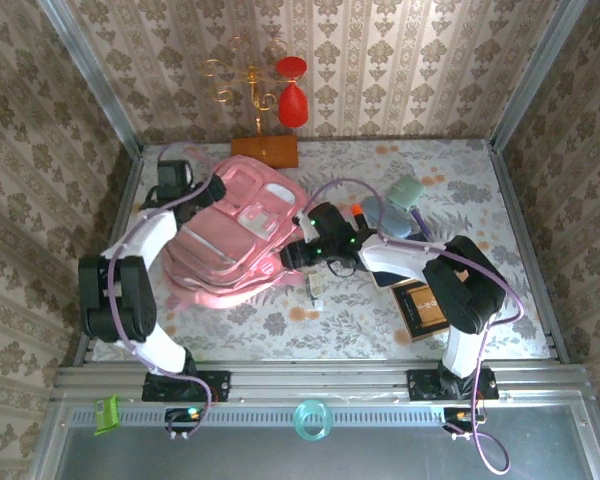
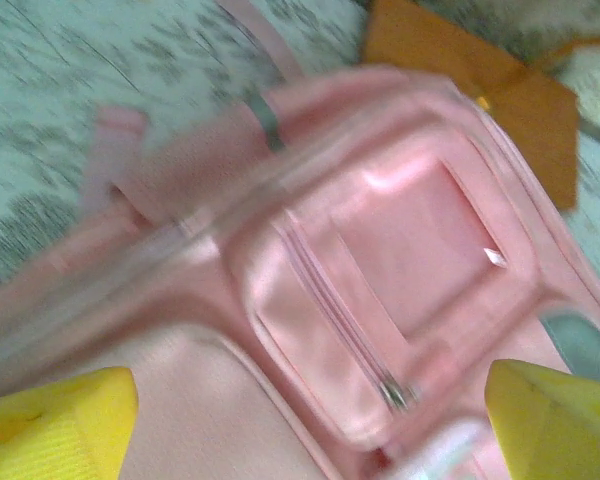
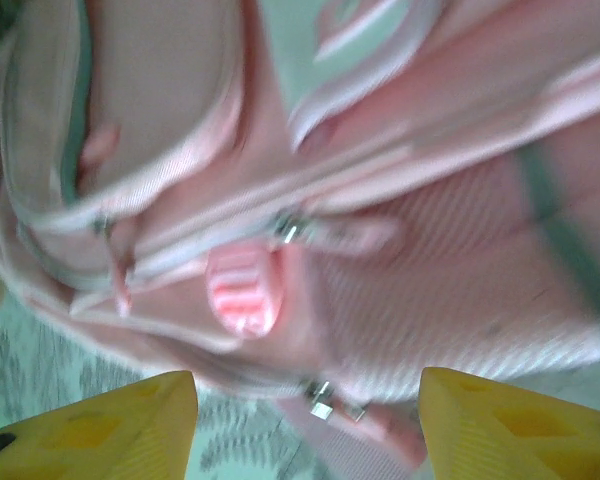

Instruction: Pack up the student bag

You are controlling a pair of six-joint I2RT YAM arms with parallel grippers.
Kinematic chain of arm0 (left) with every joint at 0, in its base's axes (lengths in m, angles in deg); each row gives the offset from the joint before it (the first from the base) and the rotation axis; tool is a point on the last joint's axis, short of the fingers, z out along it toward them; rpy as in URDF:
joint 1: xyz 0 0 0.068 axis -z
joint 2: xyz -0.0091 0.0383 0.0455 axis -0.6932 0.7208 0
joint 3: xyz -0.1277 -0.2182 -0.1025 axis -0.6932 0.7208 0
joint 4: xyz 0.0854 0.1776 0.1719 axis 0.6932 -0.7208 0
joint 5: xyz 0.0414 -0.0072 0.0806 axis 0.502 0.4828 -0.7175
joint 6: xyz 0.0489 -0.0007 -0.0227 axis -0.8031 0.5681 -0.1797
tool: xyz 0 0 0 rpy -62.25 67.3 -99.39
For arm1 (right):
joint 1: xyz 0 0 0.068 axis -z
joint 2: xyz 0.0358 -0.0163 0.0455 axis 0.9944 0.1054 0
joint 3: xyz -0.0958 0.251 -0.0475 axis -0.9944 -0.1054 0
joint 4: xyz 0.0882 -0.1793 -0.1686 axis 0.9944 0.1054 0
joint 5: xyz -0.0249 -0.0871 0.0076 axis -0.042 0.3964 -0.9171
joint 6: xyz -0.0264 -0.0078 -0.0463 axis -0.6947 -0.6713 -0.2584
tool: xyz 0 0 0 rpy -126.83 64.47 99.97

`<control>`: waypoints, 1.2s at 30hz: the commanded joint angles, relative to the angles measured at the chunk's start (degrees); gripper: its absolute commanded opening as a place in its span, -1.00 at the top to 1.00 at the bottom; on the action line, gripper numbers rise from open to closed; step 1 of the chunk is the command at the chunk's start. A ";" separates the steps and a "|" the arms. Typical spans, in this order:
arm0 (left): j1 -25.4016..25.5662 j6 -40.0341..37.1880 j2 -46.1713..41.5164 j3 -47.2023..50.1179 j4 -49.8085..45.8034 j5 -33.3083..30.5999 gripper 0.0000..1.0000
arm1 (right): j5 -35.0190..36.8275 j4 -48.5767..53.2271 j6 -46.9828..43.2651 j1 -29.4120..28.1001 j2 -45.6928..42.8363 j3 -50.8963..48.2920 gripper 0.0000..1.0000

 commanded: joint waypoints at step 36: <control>11.32 -6.40 -6.92 10.71 -4.88 -3.18 -0.72 | 4.86 -4.58 12.38 14.96 14.81 14.92 -0.58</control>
